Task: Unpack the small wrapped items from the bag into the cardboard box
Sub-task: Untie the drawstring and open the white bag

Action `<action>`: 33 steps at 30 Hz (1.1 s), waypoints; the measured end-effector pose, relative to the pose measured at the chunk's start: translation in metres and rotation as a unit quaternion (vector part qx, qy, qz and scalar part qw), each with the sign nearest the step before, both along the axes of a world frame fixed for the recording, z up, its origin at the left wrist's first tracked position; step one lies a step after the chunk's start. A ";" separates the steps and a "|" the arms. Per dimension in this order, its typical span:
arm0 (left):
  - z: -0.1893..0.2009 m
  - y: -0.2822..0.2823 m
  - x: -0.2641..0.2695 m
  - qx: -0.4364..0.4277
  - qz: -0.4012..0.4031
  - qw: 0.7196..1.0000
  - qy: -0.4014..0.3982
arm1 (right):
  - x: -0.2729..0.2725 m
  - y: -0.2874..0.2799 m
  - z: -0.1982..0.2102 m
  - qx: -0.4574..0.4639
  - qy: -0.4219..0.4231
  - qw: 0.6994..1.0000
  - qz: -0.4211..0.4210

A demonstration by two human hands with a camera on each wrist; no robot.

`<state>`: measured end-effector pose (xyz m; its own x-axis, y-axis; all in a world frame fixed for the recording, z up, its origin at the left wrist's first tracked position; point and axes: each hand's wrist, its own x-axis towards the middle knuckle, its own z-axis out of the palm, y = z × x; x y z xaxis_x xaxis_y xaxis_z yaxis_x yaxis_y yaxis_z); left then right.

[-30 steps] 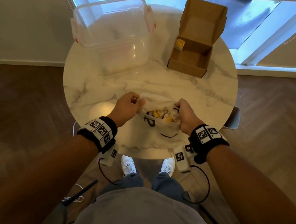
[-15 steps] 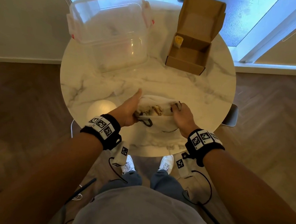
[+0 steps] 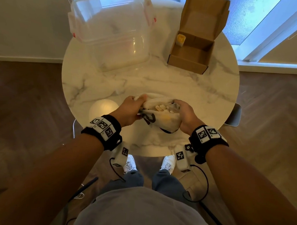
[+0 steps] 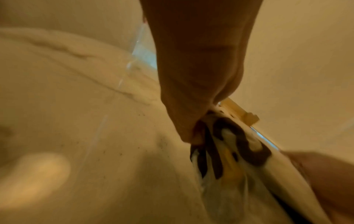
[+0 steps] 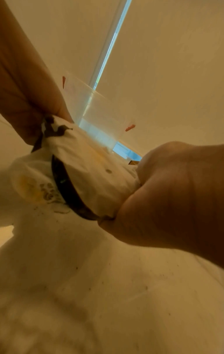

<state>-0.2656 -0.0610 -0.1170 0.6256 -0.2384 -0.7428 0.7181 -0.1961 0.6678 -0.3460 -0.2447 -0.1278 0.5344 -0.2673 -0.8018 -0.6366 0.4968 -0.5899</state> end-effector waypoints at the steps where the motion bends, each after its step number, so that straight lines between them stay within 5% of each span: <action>1: 0.001 0.000 0.001 -0.048 0.011 0.996 0.071 | -0.002 0.000 0.001 0.007 -0.004 1.000 0.003; 4: 0.006 0.001 0.001 -0.159 0.023 0.967 0.197 | -0.002 0.004 0.005 -0.004 -0.003 1.000 0.008; 9: 0.010 0.001 0.002 -0.157 0.010 0.974 0.160 | -0.003 0.007 0.004 -0.052 -0.039 0.997 -0.039; 13: -0.003 0.005 0.001 0.071 -0.085 0.994 -0.024 | -0.017 0.009 0.003 -0.168 -0.002 0.984 0.066; 15: -0.006 0.010 -0.004 0.180 -0.174 0.959 -0.135 | -0.027 0.013 0.001 -0.267 0.065 0.953 0.125; 17: -0.008 0.016 -0.007 0.230 -0.223 0.927 -0.194 | -0.034 0.018 -0.002 -0.259 0.069 0.955 0.129; 21: -0.003 0.022 -0.017 0.105 -0.211 0.962 -0.137 | -0.029 0.024 -0.004 -0.200 0.050 0.974 0.094; 24: 0.005 0.018 -0.019 0.022 -0.129 0.988 -0.080 | -0.023 0.027 0.000 -0.109 0.029 0.994 -0.003; 28: 0.003 0.012 -0.020 0.011 -0.014 0.999 0.037 | -0.032 0.029 -0.012 -0.056 0.046 0.997 -0.029; 33: 0.000 0.014 -0.024 0.019 -0.009 0.999 0.042 | -0.031 0.029 -0.011 -0.055 -0.009 0.996 -0.066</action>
<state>-0.2894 -0.0473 -0.1169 0.5569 -0.2192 -0.8011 0.7673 -0.2334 0.5973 -0.3768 -0.2152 -0.1385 0.5024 -0.4222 -0.7545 -0.5589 0.5073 -0.6560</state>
